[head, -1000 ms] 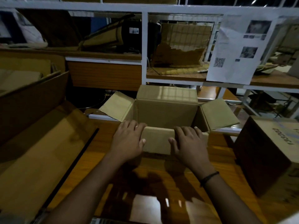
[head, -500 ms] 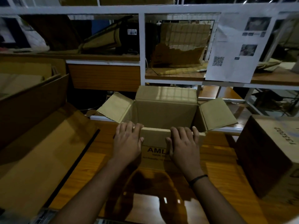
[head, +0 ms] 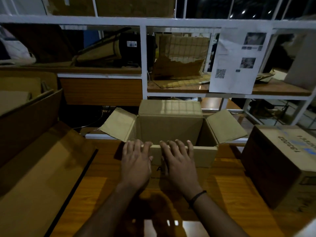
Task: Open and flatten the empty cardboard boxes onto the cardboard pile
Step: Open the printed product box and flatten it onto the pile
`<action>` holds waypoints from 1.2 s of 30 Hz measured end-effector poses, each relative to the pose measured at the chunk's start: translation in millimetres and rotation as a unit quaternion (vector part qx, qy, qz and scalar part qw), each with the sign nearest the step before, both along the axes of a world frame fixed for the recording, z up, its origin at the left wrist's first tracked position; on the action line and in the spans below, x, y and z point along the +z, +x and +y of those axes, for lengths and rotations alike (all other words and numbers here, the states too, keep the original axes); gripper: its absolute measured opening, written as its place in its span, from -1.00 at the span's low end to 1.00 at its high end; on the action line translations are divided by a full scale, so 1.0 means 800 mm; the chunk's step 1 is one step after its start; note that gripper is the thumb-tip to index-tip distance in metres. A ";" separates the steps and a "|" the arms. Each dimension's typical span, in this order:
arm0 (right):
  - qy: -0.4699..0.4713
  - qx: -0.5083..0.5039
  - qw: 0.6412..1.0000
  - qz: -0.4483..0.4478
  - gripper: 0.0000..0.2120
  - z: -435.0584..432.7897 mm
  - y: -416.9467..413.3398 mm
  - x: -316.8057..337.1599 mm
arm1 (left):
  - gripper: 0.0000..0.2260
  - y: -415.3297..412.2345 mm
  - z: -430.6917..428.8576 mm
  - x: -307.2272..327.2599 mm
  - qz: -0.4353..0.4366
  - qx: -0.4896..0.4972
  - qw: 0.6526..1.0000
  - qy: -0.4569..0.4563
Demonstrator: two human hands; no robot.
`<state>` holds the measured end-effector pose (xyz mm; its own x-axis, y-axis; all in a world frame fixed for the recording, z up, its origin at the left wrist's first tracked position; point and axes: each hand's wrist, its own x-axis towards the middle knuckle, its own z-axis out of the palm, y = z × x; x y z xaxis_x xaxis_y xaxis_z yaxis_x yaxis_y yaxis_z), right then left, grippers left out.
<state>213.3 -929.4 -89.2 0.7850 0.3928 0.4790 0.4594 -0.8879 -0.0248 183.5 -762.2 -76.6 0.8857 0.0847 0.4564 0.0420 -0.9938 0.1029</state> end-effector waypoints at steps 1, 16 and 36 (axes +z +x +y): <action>0.001 -0.002 1.000 -0.004 -0.45 0.000 0.000 -0.001 | -0.59 0.000 0.001 -0.001 -0.003 -0.003 1.000 0.004; 0.075 -0.075 0.993 -0.041 -0.61 0.016 -0.004 0.001 | -0.57 0.000 0.017 -0.014 -0.028 -0.044 0.998 0.025; 0.097 -0.029 0.995 0.021 -0.72 -0.024 -0.048 0.053 | -0.59 -0.039 0.057 0.004 -0.019 -0.034 0.999 0.008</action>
